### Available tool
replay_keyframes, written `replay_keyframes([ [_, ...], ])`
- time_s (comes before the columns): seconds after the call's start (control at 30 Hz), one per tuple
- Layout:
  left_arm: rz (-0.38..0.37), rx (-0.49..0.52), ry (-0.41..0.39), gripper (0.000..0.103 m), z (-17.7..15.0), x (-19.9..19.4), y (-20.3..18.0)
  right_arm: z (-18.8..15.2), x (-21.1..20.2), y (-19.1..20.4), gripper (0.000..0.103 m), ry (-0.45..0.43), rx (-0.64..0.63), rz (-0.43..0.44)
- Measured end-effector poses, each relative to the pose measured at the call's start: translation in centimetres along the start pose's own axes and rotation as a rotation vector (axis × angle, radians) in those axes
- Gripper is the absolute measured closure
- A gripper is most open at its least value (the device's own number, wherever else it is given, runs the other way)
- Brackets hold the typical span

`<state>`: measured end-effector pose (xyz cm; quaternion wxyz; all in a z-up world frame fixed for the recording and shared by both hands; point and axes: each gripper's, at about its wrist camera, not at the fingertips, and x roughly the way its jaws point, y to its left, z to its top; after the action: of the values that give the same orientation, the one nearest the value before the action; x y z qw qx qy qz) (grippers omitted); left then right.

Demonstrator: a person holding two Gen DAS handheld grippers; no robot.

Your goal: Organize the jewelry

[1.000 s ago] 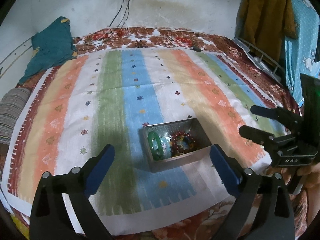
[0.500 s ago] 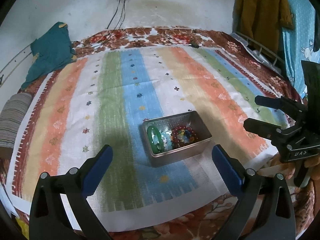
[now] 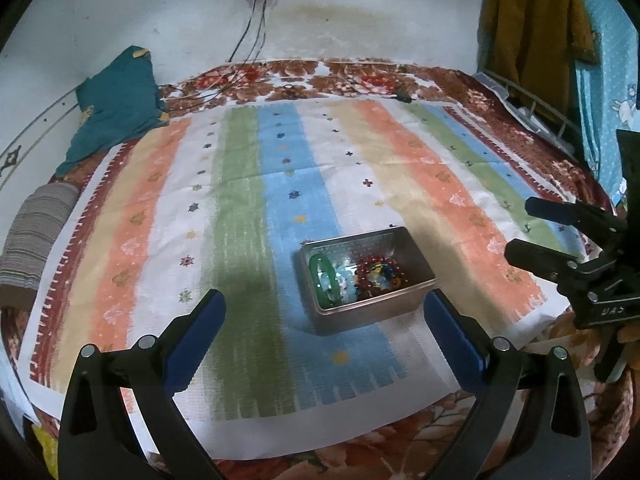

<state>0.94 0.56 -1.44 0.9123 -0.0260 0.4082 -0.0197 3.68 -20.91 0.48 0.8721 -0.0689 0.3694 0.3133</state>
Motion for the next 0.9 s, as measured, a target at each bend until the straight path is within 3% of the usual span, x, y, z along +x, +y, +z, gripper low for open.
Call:
replay_keyframes([
  [0.23, -0.009, 0.065, -0.019, 0.006, -0.2, -0.3, -1.4, 0.0, 0.1, 0.1, 0.006, 0.005, -0.001, 0.017],
  [0.9, -0.02, 0.037, -0.05, 0.006, 0.2, -0.8, -1.0, -0.1, 0.1, 0.5, 0.006, 0.005, -0.012, 0.051],
])
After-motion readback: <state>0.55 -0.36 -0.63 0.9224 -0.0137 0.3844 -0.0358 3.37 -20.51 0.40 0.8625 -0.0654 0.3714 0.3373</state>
